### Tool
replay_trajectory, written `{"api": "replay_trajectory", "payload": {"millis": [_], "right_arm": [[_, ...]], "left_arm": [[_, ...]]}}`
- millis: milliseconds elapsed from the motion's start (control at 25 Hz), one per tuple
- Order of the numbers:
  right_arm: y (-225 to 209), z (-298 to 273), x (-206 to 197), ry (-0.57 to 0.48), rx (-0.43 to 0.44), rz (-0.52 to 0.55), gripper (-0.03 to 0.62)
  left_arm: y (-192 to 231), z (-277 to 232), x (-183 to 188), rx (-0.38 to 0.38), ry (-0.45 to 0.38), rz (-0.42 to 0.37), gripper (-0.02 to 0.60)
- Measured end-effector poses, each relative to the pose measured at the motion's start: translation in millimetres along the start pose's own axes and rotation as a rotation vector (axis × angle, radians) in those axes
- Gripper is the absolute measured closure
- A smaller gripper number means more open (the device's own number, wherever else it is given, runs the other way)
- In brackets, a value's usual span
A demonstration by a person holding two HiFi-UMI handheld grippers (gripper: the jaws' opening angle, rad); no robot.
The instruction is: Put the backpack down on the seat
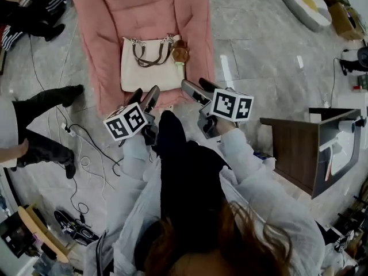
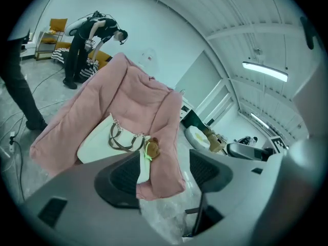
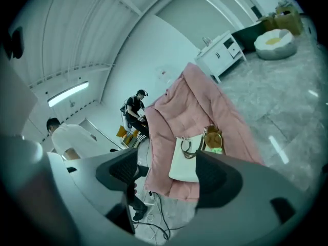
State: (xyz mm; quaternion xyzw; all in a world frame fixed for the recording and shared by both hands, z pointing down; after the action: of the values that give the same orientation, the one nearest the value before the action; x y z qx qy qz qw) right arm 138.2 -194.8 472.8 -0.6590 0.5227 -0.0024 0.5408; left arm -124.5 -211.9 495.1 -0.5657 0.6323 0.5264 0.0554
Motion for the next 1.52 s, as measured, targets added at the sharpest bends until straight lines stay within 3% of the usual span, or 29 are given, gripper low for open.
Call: {"api": "replay_trajectory", "payload": {"millis": [200,320,440,520,680,960,1200,1520], "right_arm": [[24.8,55.2,-13.7,-0.067,0.007,0.125,0.237],[32.8,84.3,-24.4,-0.1,-0.01,0.188,0.251],[36.5,111.9,-36.0,-0.14,-0.031,0.249,0.33],[39.4,128.2,-42.6,-0.168,-0.048,0.3,0.426],[42.1,154.2,-54.1,-0.205,-0.103,0.398,0.588],[28.9,179.8,-76.8,-0.197,-0.116,0.448,0.588],[26.1,185.0,-87.7,-0.173,-0.185,0.515,0.588],[27.0,183.2,-95.8,-0.148,-0.168,0.506,0.586]], "left_arm": [[-34.1,44.2,-16.2,-0.04,-0.008,-0.123,0.266],[-55.3,74.3,-16.6,-0.018,-0.07,-0.241,0.346],[-75.2,99.1,-22.3,-0.009,-0.131,-0.35,0.436],[-85.8,109.7,-28.0,-0.014,-0.158,-0.394,0.473],[-96.7,126.1,-40.1,-0.029,-0.193,-0.396,0.532],[-96.6,146.4,-54.4,0.013,-0.209,-0.45,0.565],[-97.3,153.2,-68.7,0.015,-0.212,-0.43,0.565],[-96.2,158.1,-79.3,0.026,-0.202,-0.422,0.565]]}}
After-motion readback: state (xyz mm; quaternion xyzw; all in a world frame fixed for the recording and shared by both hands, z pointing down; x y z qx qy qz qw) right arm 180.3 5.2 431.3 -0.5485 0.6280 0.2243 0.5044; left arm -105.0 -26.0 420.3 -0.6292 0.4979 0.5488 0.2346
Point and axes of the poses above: the fingertips, and each gripper's own axes: z backward along the fingers, y to its left, x out of its top, the point moved 10 cm from there along z, backward along the fingers, and after that the axes turned 2 degrees about -y, right-handed, at the moved point
